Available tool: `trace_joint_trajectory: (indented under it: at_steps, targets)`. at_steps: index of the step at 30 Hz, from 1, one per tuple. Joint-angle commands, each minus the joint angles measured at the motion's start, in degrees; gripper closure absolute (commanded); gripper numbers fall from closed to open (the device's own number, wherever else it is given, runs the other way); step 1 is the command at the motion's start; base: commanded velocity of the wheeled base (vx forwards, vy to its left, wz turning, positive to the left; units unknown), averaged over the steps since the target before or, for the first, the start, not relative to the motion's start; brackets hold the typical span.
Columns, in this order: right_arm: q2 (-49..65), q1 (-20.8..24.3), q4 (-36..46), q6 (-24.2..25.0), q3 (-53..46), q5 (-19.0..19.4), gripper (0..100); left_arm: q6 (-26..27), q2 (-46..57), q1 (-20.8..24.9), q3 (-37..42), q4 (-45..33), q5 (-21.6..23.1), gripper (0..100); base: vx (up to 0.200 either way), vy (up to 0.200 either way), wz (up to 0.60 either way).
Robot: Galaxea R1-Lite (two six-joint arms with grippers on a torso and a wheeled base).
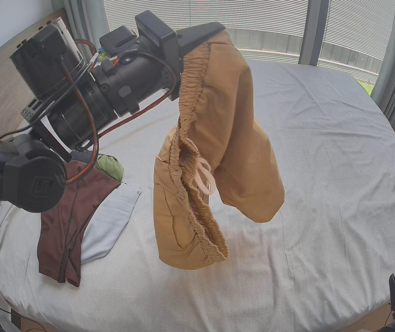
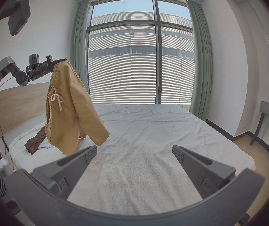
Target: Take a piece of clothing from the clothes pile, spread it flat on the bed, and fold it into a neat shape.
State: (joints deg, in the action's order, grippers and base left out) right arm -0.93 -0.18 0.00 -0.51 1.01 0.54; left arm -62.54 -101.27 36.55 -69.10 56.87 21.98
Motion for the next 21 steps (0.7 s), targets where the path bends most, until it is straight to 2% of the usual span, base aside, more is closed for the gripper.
trace_joint_trajectory:
  at_steps: [1, 6, 14, 21]
  targets:
    - [0.6, 0.1, 0.0, 0.0, -1.0, 0.0, 0, 0.0, -1.3, 1.3, -0.7, 0.0, -0.4, 100, 0.0, 0.0, 0.0]
    - [0.6, 0.1, 0.0, 0.0, -1.0, 0.0, 0, 0.5, -4.1, 0.6, 0.1, 0.2, -2.4, 100, 0.0, 0.0, 0.0]
    - [0.6, 0.1, 0.0, 0.0, -1.0, 0.1, 0, 2.9, -8.3, -1.6, 1.1, 4.9, -2.4, 100, 0.0, 0.0, 0.0]
    - [0.6, 0.0, 0.0, 0.0, -1.0, 0.0, 0, 4.2, -8.7, -1.7, 0.9, 5.7, -2.4, 100, 0.0, 0.0, 0.0]
